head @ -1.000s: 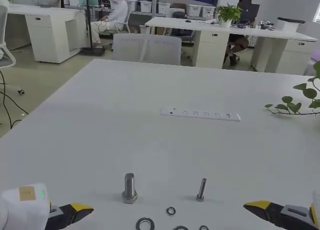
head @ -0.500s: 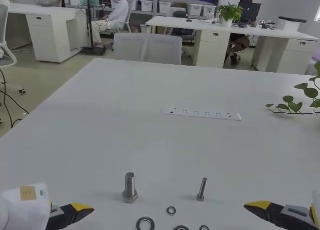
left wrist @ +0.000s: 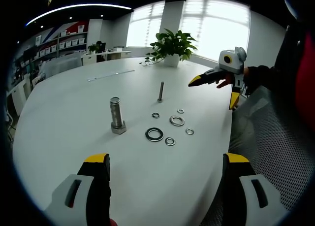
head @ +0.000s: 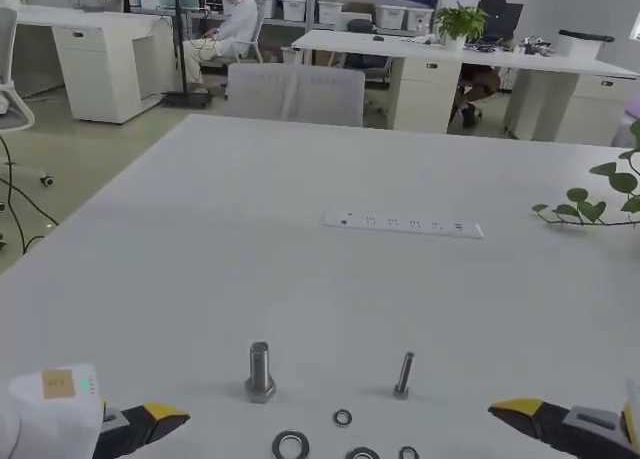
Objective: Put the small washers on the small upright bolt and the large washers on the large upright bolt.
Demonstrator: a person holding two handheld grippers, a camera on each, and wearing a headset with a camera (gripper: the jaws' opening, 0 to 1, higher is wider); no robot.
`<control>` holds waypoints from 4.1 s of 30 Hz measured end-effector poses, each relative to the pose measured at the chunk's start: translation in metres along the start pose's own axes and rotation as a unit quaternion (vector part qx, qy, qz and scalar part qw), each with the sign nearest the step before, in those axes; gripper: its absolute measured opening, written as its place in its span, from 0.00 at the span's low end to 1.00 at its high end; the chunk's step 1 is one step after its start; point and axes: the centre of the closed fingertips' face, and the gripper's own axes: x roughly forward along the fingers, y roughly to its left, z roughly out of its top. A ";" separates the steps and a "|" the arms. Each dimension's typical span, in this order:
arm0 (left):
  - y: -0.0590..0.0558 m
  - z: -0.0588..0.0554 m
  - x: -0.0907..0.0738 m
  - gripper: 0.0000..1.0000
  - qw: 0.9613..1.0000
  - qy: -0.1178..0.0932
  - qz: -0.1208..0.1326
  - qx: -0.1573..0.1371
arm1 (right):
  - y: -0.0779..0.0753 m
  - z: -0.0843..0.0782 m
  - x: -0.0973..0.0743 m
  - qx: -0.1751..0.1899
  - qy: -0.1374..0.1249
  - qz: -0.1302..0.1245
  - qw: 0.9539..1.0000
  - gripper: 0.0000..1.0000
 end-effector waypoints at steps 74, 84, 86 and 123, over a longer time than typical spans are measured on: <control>-0.008 0.007 0.003 0.94 1.000 -0.025 0.015 -0.006 | 0.004 0.025 0.045 -0.149 0.140 0.106 0.973 0.61; -0.009 0.009 0.004 0.93 0.999 -0.030 0.014 -0.008 | 0.001 0.025 0.055 -0.180 0.170 0.112 0.962 0.54; -0.009 0.009 0.004 0.93 0.999 -0.030 0.014 -0.008 | 0.001 0.025 0.057 -0.185 0.177 0.114 0.960 0.52; -0.011 0.013 0.005 0.93 0.999 -0.039 0.011 -0.006 | 0.001 0.004 0.089 -0.267 0.294 0.158 0.904 0.37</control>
